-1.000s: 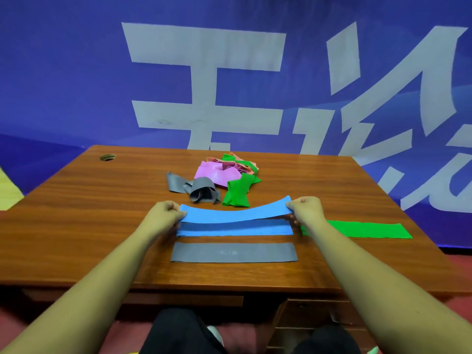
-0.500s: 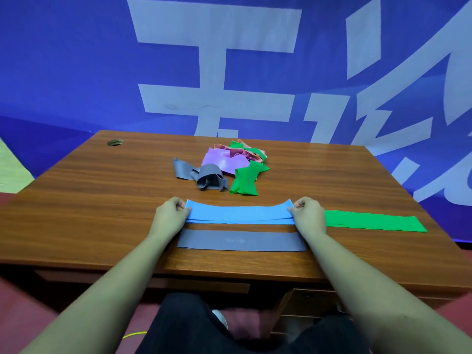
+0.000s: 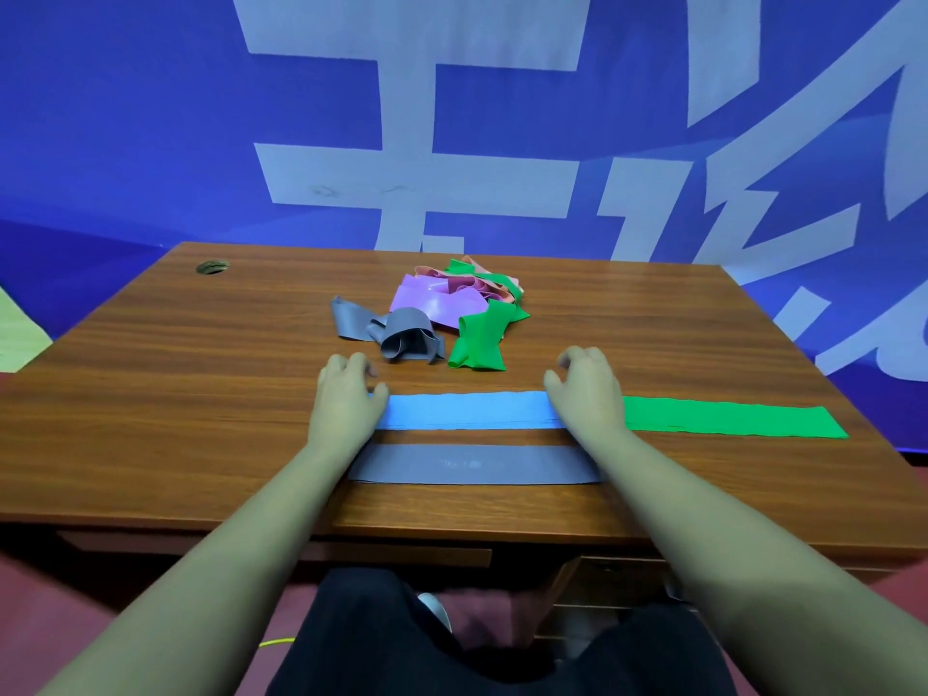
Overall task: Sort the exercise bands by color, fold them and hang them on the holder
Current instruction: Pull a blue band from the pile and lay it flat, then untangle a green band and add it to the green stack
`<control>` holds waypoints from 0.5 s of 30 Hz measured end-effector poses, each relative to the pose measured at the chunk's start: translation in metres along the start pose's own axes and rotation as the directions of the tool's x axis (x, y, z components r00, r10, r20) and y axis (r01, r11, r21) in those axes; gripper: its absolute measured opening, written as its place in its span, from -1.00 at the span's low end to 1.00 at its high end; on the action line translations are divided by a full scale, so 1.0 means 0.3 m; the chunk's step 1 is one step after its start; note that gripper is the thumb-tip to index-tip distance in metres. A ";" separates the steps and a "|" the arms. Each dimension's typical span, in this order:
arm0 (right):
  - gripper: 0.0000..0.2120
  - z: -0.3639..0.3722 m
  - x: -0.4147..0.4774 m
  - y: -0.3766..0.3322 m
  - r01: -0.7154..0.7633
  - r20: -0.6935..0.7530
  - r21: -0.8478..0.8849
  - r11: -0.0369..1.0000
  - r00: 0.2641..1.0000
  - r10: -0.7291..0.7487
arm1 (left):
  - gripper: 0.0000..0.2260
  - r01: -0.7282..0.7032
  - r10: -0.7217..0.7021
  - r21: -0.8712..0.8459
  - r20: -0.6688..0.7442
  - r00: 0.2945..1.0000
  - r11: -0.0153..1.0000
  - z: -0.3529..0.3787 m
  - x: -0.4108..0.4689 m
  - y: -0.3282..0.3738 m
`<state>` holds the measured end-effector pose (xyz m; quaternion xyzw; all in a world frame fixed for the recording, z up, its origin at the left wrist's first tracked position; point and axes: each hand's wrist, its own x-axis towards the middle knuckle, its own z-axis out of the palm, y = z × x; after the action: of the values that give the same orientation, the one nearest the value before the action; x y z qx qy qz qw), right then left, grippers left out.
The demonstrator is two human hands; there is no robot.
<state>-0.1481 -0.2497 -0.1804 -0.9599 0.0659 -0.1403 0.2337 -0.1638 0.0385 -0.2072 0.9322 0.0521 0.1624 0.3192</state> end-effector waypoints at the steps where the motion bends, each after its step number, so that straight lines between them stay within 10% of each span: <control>1: -0.72 0.005 0.022 -0.027 0.045 0.032 0.029 0.999 0.998 -0.046 | -0.90 -0.041 0.042 -0.021 0.033 0.999 0.999 0.005 0.023 0.025; 15: -0.79 0.229 0.228 -0.085 0.290 0.273 -0.010 0.957 0.921 -0.277 | -0.63 -0.305 0.283 0.031 0.296 0.912 0.952 0.277 0.241 0.128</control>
<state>-0.0607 -0.2107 -0.2107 -0.9749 -0.1027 -0.0392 0.1936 -0.0680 -0.0254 -0.2261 0.9545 -0.1296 0.0689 0.2595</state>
